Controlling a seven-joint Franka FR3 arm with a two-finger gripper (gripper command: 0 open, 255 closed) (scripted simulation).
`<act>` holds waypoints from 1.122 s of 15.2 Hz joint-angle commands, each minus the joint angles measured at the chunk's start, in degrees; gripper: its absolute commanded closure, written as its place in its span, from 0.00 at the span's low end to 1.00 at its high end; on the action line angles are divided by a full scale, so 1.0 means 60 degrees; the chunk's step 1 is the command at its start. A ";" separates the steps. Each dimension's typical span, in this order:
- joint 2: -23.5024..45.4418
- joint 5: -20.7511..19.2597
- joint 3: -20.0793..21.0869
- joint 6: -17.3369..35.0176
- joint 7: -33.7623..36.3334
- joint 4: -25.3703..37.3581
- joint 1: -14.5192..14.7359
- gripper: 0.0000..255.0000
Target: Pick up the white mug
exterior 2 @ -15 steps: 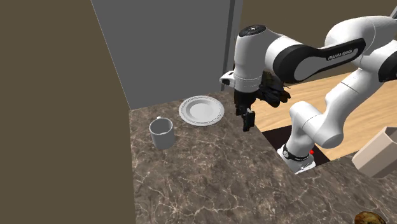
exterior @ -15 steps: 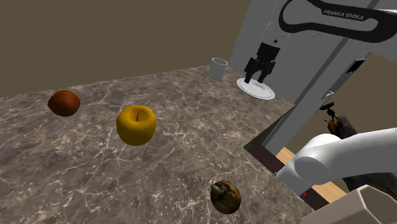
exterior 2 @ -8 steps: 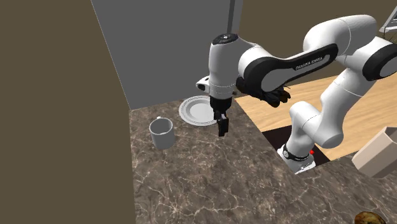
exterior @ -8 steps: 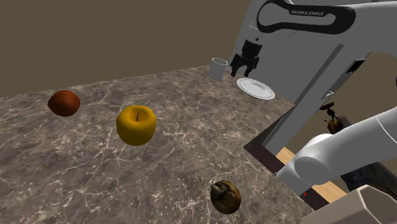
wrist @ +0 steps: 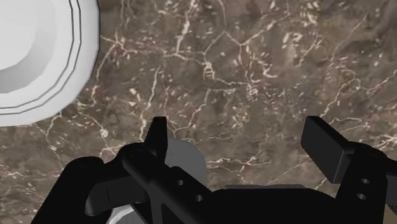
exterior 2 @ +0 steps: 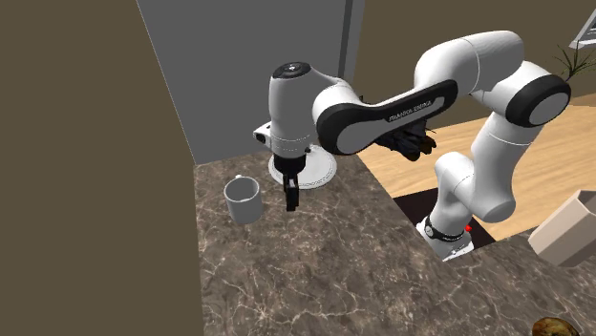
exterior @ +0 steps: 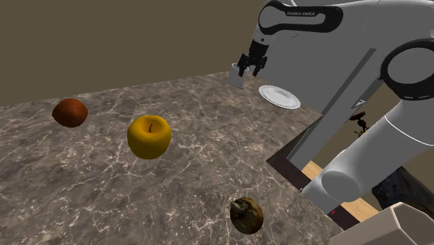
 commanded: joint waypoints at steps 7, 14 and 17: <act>0.2881 0.0060 -0.0108 0.0011 -0.0285 0.3409 -0.0159 0.00; 0.3620 0.0085 -0.0111 0.0527 -0.0329 0.3761 -0.0204 0.00; 0.3629 0.0086 -0.0108 0.0853 -0.0327 0.3443 -0.0199 0.00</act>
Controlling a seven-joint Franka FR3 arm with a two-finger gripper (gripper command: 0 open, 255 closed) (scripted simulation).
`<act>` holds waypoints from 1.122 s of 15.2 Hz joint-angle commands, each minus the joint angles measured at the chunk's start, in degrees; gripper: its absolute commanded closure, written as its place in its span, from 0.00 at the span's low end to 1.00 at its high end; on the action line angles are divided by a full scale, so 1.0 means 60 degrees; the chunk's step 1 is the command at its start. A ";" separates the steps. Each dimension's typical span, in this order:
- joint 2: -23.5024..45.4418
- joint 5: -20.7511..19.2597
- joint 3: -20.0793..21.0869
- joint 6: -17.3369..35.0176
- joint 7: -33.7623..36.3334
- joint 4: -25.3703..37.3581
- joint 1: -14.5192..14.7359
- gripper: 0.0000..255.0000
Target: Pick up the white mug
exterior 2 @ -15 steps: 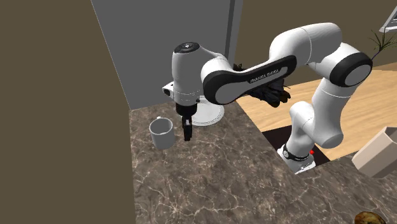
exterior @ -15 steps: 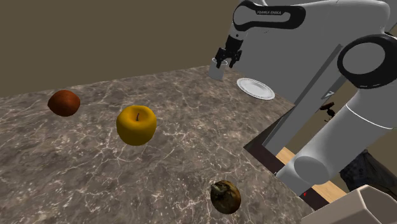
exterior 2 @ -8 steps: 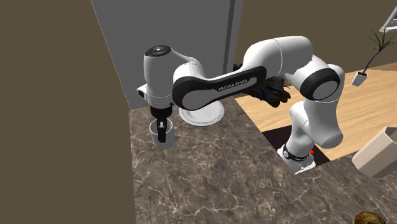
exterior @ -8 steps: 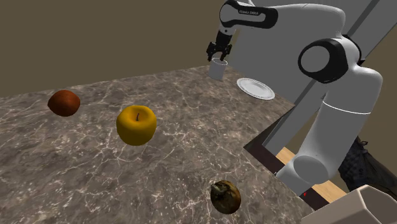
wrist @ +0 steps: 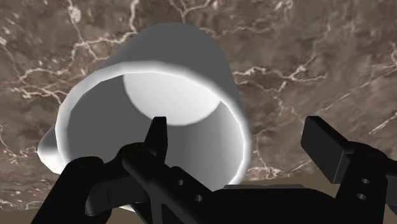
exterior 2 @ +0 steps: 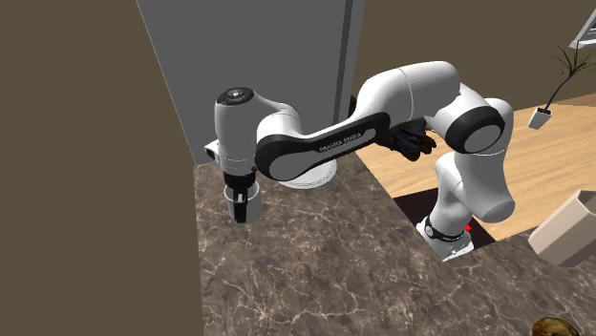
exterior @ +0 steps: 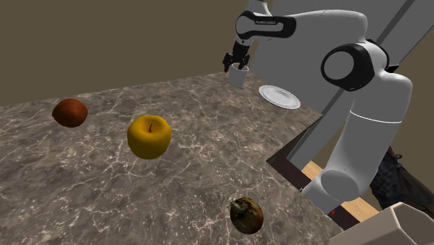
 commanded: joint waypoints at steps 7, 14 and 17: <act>-0.0006 -0.0001 0.0002 0.0116 0.0003 -0.0116 0.0004 1.00; -0.0001 0.0000 -0.0001 -0.0140 -0.0001 0.0144 -0.0002 1.00; 0.0004 0.0000 -0.0004 -0.0528 -0.0003 0.0537 -0.0010 1.00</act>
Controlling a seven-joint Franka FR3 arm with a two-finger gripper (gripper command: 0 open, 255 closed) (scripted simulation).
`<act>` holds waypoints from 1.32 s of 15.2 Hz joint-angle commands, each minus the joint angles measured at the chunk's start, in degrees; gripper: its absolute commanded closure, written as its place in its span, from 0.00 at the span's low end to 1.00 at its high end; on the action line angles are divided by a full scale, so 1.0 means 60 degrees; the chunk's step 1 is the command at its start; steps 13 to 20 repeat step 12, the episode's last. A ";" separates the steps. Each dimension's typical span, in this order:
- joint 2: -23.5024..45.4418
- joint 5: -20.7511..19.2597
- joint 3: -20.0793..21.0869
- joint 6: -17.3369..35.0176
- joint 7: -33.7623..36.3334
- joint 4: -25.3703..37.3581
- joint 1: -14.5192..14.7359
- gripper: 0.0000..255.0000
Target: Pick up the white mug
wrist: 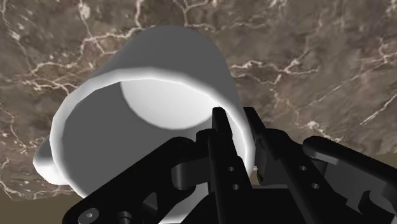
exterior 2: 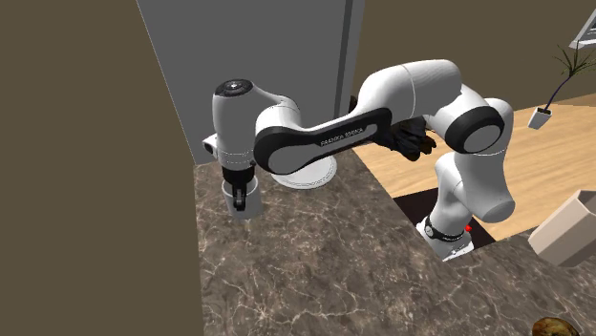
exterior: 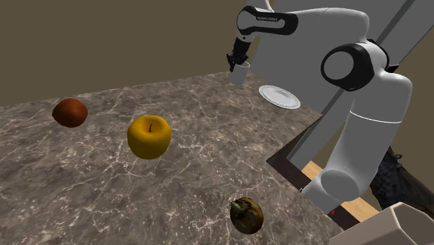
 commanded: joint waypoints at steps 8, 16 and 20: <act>0.0121 0.0012 -0.0005 -0.1213 -0.0007 0.1337 -0.0028 1.00; 0.0192 0.0020 -0.0007 -0.1526 -0.0012 0.1720 -0.0041 1.00; 0.0192 0.0020 -0.0007 -0.1526 -0.0012 0.1720 -0.0041 1.00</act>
